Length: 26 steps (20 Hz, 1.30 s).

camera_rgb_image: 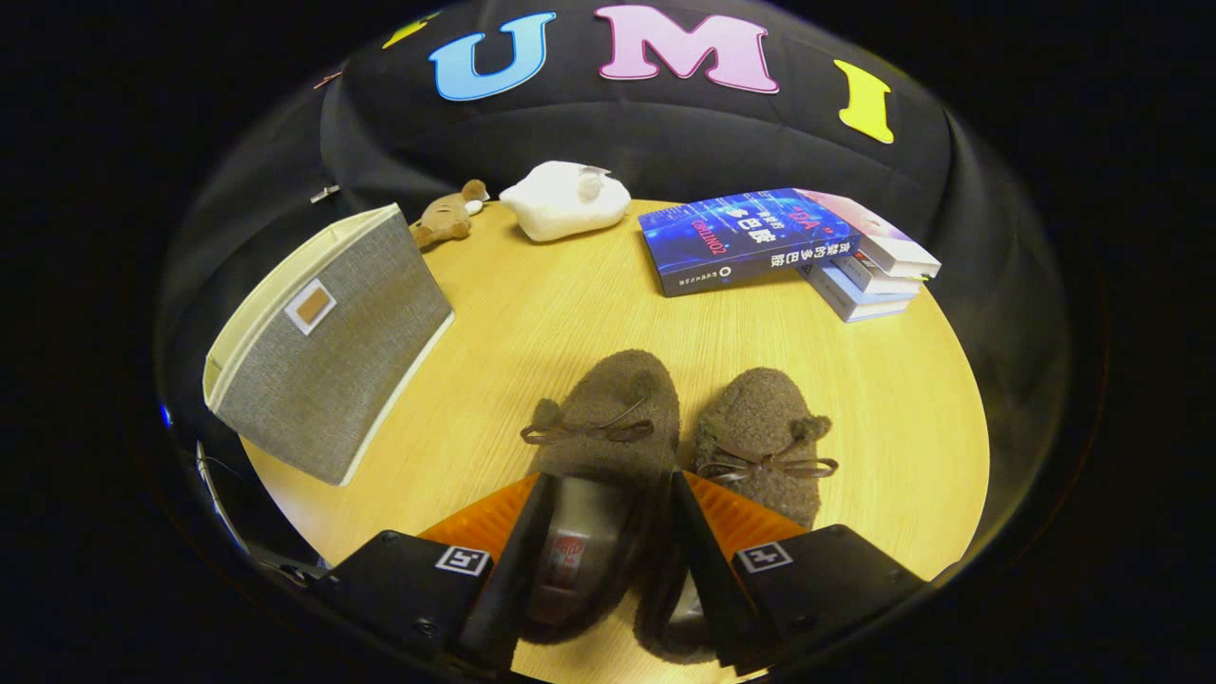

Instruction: Open the storage box then place both shoes into the box .Put the left shoe in first, then the right shoe, with the right side of both shoes facing outward in a uniform manner.

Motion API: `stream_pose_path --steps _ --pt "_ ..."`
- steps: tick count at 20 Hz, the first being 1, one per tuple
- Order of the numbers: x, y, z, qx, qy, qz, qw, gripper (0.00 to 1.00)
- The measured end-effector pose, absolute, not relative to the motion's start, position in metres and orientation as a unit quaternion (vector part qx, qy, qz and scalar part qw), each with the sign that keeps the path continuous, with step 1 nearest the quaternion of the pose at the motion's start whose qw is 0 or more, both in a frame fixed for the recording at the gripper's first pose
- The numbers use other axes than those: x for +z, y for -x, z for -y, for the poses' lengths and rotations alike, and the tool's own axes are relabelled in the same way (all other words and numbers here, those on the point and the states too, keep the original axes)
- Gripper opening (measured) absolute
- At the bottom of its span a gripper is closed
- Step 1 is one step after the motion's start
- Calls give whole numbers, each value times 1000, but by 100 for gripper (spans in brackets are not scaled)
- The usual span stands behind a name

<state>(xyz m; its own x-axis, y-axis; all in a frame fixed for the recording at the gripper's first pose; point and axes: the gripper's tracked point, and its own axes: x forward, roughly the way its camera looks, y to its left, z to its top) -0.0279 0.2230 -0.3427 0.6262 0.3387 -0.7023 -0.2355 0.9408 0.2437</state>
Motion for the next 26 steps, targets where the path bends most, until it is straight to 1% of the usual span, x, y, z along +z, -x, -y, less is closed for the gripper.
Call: stream_pose_path --steps 5,7,8,9,10,13,18,21,26 --pt "-369 5 -209 111 -35 -410 905 31" --pt "-370 2 -205 91 -42 -415 904 21" --pt "-370 0 -204 84 -53 -418 903 11" --pt "-370 1 -205 78 -59 -423 901 8" --pt "-366 3 -207 76 -67 -425 900 6" --pt "-337 6 -214 81 -98 -411 903 6" --pt "-245 1 -230 99 -91 -359 923 6" --pt "-186 -3 -257 116 -111 -339 927 6" --pt "-118 -12 -318 137 -168 -348 912 6"
